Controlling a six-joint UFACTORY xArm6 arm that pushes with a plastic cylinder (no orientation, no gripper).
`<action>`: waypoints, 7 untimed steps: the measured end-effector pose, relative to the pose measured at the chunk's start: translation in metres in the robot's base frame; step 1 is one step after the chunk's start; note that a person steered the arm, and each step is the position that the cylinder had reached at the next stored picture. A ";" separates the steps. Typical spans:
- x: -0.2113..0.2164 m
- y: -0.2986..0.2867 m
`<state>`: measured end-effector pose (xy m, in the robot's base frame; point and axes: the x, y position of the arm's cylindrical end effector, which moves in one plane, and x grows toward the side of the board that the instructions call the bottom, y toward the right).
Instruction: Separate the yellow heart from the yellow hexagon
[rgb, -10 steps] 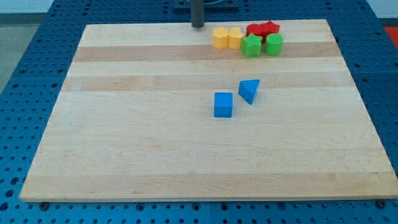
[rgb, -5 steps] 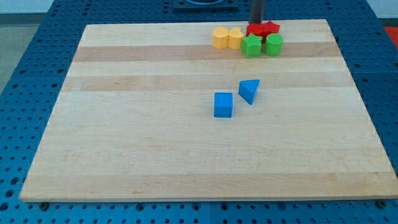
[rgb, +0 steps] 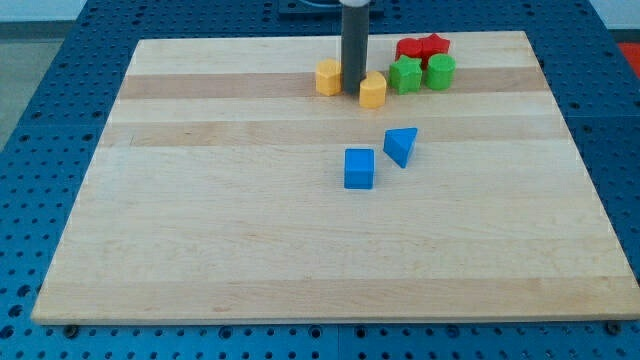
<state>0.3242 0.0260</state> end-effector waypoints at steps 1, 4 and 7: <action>0.021 -0.015; -0.032 0.004; 0.048 0.036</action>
